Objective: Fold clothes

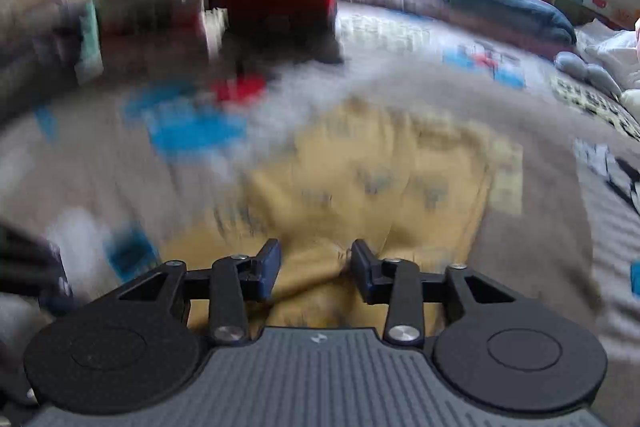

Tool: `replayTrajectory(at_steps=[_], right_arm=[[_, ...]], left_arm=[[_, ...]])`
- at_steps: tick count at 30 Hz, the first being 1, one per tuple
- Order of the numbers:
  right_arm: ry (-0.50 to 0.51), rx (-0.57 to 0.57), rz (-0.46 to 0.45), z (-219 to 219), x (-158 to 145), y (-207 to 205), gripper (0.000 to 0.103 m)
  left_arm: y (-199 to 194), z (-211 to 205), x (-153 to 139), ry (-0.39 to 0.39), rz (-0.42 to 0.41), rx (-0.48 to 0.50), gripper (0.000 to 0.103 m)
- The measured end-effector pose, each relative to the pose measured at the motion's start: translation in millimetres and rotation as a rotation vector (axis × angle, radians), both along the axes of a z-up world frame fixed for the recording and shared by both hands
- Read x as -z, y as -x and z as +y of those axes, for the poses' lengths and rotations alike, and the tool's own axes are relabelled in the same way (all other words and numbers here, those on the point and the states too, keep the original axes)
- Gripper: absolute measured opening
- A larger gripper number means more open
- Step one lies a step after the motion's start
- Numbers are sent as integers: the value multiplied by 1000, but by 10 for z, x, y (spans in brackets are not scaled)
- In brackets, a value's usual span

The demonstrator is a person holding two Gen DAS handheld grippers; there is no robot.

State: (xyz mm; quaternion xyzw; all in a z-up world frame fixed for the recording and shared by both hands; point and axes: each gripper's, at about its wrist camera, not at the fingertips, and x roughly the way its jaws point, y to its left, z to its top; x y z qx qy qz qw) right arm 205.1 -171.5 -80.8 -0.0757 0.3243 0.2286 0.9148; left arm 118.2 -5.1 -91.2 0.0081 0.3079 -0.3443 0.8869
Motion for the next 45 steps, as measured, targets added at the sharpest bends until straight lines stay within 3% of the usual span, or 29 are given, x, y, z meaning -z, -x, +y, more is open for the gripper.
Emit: replayTrajectory(at_steps=[5, 8, 14, 16, 18, 20, 22, 23, 24, 25, 31, 35, 37, 40, 43, 45], right_arm=[[-213, 92, -57, -310, -337, 310, 40], [-343, 203, -13, -666, -278, 610, 41], [-666, 368, 176, -1192, 275, 1174, 49], [-792, 395, 207, -1248, 437, 1321, 49], [-843, 418, 227, -1218, 477, 1364, 49], [-850, 416, 240, -1161, 485, 1296, 51], [-828, 409, 223, -1065, 497, 1263, 50], [-813, 407, 209, -1014, 504, 1259, 47], [-803, 414, 207, -979, 523, 1261, 32], [-795, 421, 205, -953, 543, 1265, 13], [-850, 420, 204, -1138, 422, 1355, 9], [-752, 407, 242, -1183, 428, 1361, 9], [-764, 410, 270, -1231, 469, 1384, 9], [-720, 400, 272, -1231, 422, 1434, 11], [-712, 384, 227, -1307, 351, 1575, 15], [-623, 355, 131, -1346, 226, 1650, 16]], left_arm=[[131, 140, -78, 10, -24, -44, 45], [121, 348, -73, 102, 55, -128, 45], [84, 701, 99, 382, 296, -273, 46], [65, 697, 143, 434, 341, -301, 46], [62, 655, 154, 454, 360, -321, 46], [66, 595, 155, 454, 370, -340, 45], [70, 536, 157, 454, 379, -360, 28], [71, 506, 158, 454, 383, -369, 23], [78, 482, 155, 456, 388, -379, 9], [107, 481, 137, 468, 390, -390, 8], [301, 474, 105, 538, 432, -432, 6], [385, 489, 255, 557, 508, -453, 6], [398, 547, 250, 565, 514, -463, 7], [445, 600, 173, 505, 469, -432, 8], [506, 613, -71, 367, 314, -395, 8], [550, 609, -229, 265, 205, -367, 11]])
